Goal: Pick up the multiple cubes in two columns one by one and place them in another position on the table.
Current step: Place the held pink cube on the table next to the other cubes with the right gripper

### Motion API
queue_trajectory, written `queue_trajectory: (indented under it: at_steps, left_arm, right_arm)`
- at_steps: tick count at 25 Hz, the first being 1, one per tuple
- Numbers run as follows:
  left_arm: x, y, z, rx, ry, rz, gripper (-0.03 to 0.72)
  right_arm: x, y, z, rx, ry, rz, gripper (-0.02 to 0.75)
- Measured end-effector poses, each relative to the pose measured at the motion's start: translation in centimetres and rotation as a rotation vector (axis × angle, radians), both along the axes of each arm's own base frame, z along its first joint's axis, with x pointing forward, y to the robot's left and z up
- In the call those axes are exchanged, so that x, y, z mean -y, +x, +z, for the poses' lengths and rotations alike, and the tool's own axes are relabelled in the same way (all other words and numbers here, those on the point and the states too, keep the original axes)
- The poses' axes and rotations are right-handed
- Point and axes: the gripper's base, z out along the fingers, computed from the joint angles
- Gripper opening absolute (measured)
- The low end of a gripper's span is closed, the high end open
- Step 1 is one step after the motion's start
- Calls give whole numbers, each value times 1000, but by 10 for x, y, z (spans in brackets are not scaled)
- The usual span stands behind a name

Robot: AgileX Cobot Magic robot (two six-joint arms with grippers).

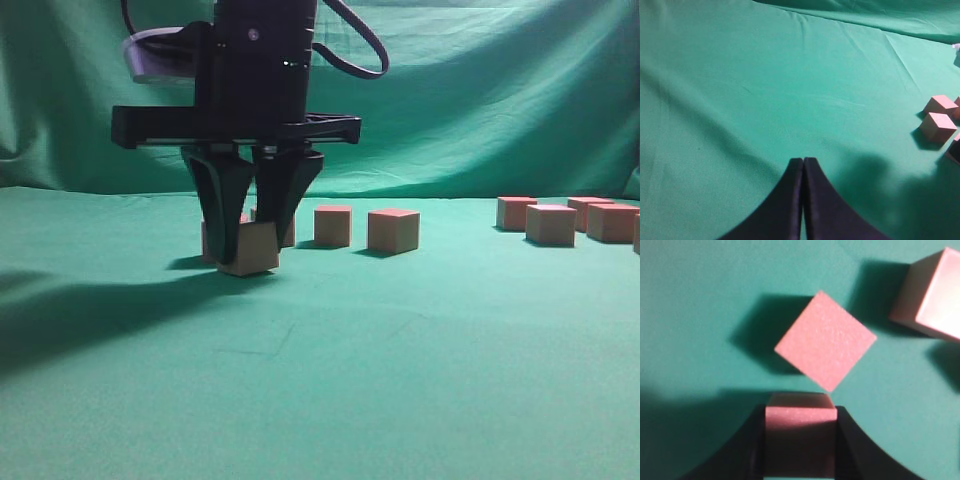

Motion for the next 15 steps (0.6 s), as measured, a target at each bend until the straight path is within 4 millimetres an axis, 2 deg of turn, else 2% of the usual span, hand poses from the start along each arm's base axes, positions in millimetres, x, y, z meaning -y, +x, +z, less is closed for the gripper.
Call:
queue_trajectory:
  at_steps: [15]
  left_arm:
    - [0,0,0,0,0,0,0]
  right_arm:
    - [-1,3,-3,24,-5,3,260]
